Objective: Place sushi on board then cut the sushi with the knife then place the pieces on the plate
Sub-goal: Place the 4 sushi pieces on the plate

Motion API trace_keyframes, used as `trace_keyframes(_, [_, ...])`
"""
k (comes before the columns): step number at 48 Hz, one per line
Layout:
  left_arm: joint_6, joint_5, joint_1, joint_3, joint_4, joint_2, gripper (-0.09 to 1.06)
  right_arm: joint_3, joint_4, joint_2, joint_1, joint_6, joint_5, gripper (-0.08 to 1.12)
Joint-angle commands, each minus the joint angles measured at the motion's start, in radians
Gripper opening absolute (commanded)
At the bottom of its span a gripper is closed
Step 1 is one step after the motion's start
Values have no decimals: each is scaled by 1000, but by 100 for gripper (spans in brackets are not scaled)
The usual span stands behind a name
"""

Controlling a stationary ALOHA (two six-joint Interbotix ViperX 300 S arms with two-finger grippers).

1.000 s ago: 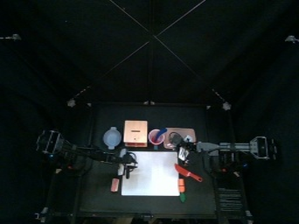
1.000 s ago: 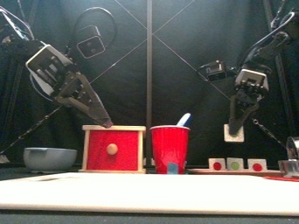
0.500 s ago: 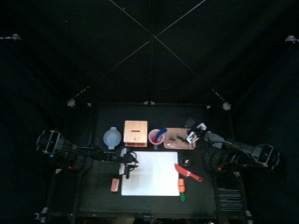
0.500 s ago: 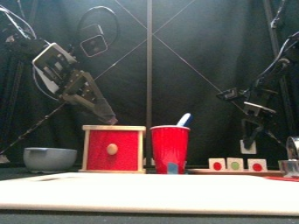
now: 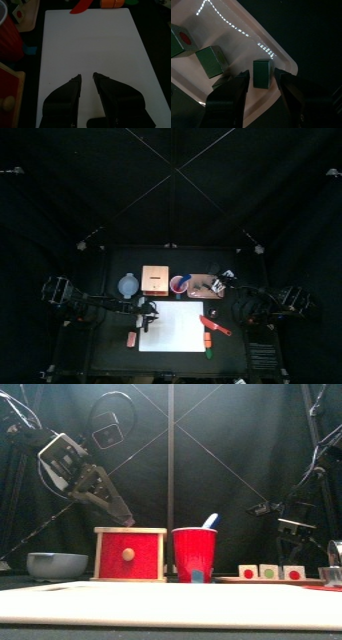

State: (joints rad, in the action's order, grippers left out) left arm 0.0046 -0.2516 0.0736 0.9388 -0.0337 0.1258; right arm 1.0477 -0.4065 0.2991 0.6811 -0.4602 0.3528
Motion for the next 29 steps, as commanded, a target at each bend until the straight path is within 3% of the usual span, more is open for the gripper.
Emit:
trace_keyframes(1, [-2,-5,-9,-17,0,18,69,-28,0,28,8,-2,0,83])
trace_keyframes(29, [-2,-5,-12,-2,-2,41,69,-55,5,250,-199,-12,-48,83])
